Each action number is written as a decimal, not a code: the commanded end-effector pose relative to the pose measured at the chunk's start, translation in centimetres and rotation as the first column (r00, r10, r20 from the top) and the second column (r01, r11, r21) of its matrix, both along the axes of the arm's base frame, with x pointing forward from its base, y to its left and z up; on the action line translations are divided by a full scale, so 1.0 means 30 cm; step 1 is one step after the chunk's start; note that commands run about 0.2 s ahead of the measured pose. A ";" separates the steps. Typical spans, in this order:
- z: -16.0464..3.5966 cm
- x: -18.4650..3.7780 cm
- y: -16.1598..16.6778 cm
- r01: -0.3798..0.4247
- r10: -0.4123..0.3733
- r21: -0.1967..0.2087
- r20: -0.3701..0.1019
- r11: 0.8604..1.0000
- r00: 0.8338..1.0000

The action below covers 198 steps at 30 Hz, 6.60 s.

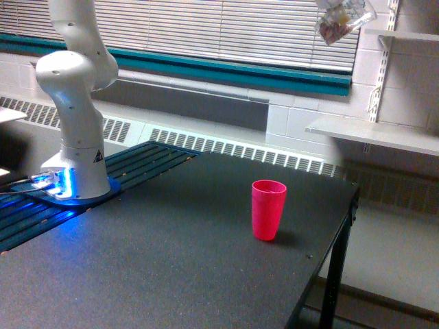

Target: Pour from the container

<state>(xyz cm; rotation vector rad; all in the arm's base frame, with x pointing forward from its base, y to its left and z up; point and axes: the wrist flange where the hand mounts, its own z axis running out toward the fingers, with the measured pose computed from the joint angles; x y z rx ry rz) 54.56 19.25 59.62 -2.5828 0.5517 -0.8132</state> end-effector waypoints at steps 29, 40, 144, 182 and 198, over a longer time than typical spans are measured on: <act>-0.311 -0.030 -0.194 -0.030 0.062 -0.452 0.056 0.892 0.997; -0.433 -0.073 -0.319 -0.002 0.023 -0.461 0.040 0.887 0.999; -1.042 -0.306 -0.543 -0.266 0.011 -0.766 -0.320 0.585 0.947; -1.028 -0.295 -0.541 -0.324 0.019 -0.811 -0.362 0.487 0.932; -1.050 -0.276 -0.498 -0.375 0.033 -0.825 -0.399 0.422 0.916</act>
